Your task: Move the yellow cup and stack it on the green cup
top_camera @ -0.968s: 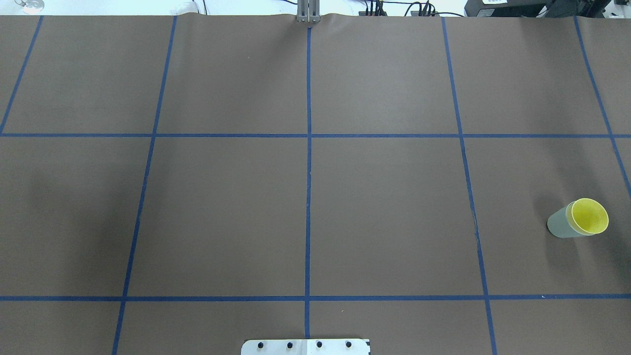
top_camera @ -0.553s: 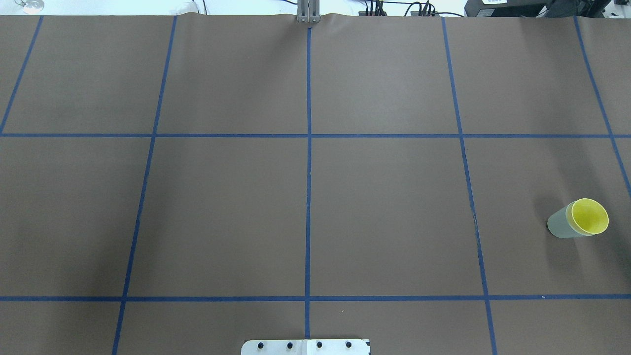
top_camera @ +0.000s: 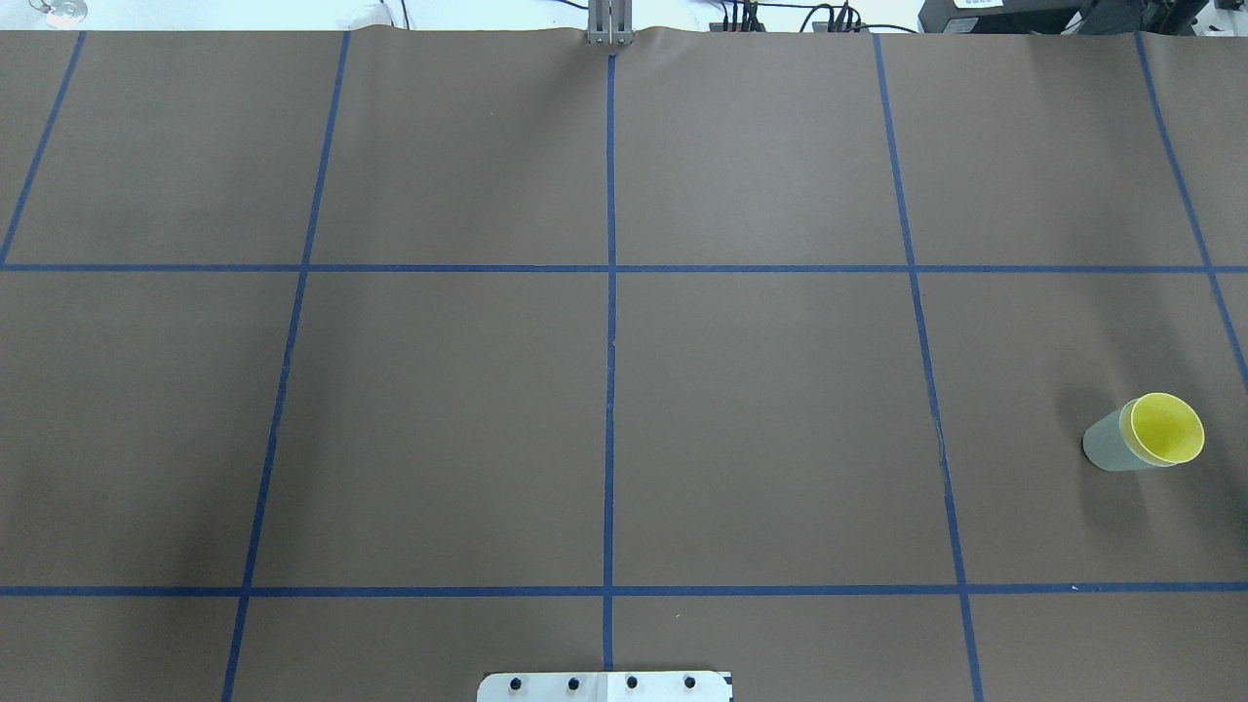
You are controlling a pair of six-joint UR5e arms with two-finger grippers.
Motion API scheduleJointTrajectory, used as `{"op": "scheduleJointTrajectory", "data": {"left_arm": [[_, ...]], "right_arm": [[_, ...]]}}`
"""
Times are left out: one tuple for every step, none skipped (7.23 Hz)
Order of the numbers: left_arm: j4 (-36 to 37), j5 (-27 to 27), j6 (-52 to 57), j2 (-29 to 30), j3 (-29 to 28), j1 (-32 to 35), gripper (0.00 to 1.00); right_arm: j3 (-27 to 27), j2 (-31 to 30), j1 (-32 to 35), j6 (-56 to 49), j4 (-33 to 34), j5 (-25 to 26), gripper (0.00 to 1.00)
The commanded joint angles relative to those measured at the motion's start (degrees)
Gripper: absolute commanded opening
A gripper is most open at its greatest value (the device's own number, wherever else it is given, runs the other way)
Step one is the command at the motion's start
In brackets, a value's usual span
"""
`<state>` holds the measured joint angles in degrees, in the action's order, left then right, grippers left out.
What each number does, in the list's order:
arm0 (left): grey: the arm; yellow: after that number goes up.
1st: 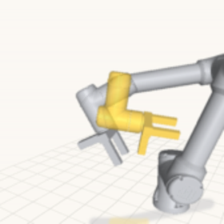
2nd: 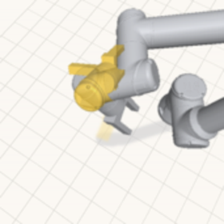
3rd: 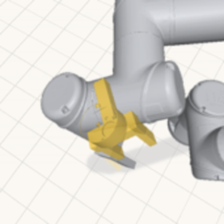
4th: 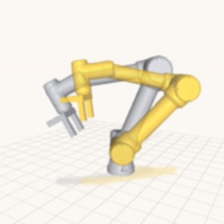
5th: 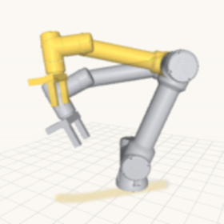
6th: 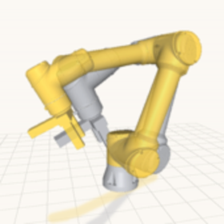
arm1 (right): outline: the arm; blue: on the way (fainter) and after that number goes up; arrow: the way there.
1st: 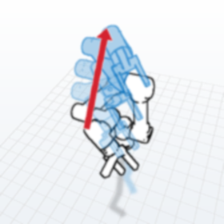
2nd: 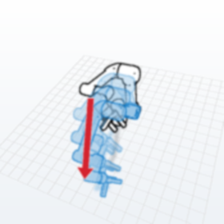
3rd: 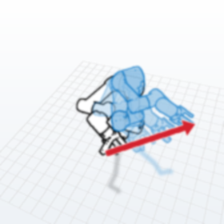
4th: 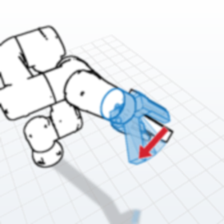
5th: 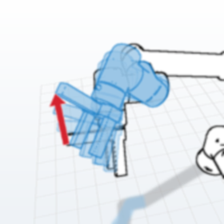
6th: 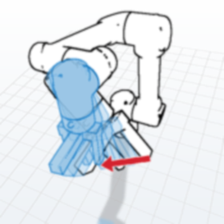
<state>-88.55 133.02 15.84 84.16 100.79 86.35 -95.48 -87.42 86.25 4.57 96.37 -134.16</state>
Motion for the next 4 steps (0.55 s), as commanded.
{"op": "scheduleJointTrajectory", "data": {"left_arm": [[-0.2,0.1,0.0,0.1,-0.4,-0.1,1.00],[-0.2,0.1,0.0,0.3,-0.2,-0.1,1.00],[-0.2,0.1,0.0,0.6,-0.2,-0.1,1.00],[-0.2,0.0,0.0,0.7,0.0,-0.1,1.00]], "right_arm": [[-3.0,-1.8,0.0,0.3,-0.2,1.4,1.00],[-3.0,-1.8,0.0,0.3,-0.3,1.4,1.00],[-3.0,-1.9,0.0,0.3,-0.3,1.4,1.00],[-3.0,-1.9,0.0,0.3,-0.4,1.4,1.00]]}}
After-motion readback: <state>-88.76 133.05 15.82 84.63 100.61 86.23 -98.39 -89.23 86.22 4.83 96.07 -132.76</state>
